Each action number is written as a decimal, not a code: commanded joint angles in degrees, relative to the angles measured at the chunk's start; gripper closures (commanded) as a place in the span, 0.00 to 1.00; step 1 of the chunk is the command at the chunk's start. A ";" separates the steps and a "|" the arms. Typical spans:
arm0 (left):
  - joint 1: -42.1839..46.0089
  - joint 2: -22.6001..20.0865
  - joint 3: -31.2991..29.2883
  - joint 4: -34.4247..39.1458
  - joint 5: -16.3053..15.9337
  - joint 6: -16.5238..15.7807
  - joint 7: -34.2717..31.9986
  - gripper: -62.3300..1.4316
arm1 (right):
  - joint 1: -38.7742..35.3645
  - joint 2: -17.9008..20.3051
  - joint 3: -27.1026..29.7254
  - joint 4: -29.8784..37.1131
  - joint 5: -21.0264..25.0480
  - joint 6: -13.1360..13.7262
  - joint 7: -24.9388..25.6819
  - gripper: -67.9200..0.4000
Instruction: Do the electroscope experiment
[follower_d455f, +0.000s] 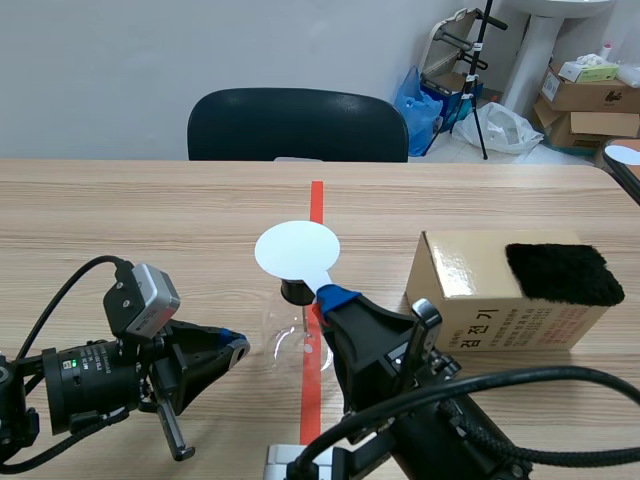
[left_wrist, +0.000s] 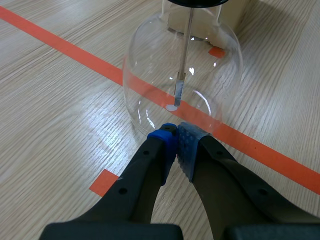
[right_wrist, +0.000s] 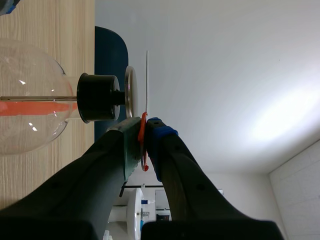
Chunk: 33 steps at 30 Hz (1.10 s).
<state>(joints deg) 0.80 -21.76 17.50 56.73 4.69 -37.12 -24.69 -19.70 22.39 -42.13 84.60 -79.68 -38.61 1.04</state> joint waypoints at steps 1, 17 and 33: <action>-0.20 0.13 -0.04 0.92 -0.57 0.11 -0.85 0.93 | 0.83 0.13 0.11 0.31 -0.02 -0.81 -0.22 0.98; -0.20 0.13 -0.04 0.92 -0.57 0.11 -0.85 0.93 | 0.83 0.15 0.11 0.31 -0.02 -0.81 -1.25 0.98; -0.20 0.13 -0.04 0.92 -0.57 0.11 -0.85 0.93 | 0.81 0.15 0.11 0.31 0.00 -0.81 -21.64 0.98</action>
<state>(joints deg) 0.80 -21.76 17.50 56.73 4.69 -37.12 -24.69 -19.70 22.37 -42.13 84.60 -79.64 -38.61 -20.03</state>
